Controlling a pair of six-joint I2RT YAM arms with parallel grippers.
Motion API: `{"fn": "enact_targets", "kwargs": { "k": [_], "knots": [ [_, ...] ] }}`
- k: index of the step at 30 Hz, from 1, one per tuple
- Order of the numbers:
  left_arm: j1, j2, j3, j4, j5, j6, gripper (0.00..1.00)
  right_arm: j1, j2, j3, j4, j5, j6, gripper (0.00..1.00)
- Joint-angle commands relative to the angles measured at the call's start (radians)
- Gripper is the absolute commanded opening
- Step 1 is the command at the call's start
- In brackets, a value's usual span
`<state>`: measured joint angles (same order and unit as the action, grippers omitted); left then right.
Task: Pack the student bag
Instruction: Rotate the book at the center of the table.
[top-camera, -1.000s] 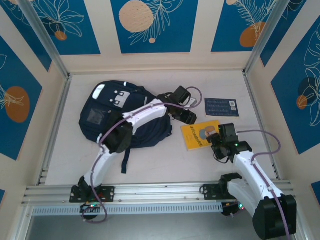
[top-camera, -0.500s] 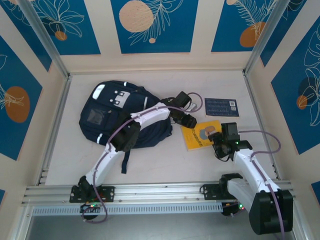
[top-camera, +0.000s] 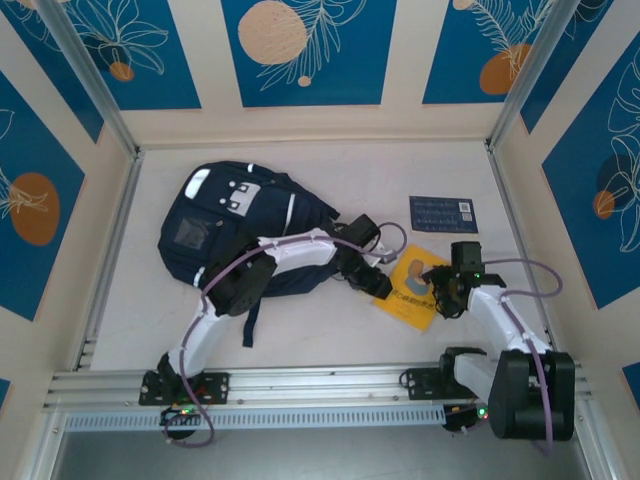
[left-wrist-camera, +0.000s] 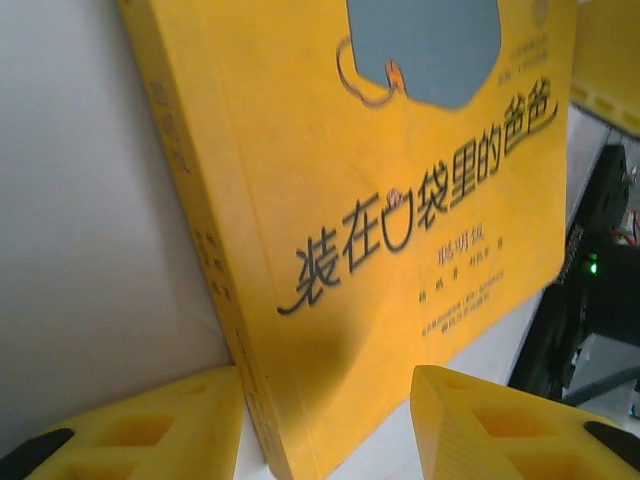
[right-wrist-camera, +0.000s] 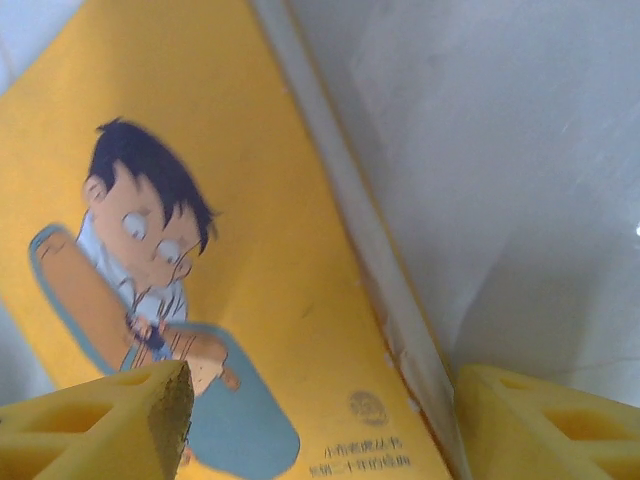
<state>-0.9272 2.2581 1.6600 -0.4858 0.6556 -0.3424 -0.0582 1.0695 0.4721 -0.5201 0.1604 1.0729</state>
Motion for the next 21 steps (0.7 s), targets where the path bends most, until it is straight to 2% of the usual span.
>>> {"fn": "enact_targets", "kwargs": {
  "k": [1,4,8,16,21],
  "knots": [
    [0.008,-0.060,-0.029,0.029,-0.019,-0.030,0.48,-0.007,0.068,0.050,0.018,-0.046,-0.084,0.70],
    [0.026,-0.061,-0.033,0.059,-0.076,-0.069,0.49,-0.001,0.135,0.076,0.043,-0.087,-0.147,0.70],
    [0.048,-0.064,-0.010,0.092,-0.115,-0.102,0.49,0.032,0.198,0.105,0.111,-0.229,-0.258,0.69],
    [0.070,-0.028,0.037,0.047,-0.213,-0.100,0.49,0.110,0.210,0.088,0.255,-0.417,-0.321,0.65],
    [0.070,-0.037,-0.003,0.060,-0.217,-0.097,0.47,0.111,0.176,0.087,0.254,-0.435,-0.319,0.61]
  ]
}}
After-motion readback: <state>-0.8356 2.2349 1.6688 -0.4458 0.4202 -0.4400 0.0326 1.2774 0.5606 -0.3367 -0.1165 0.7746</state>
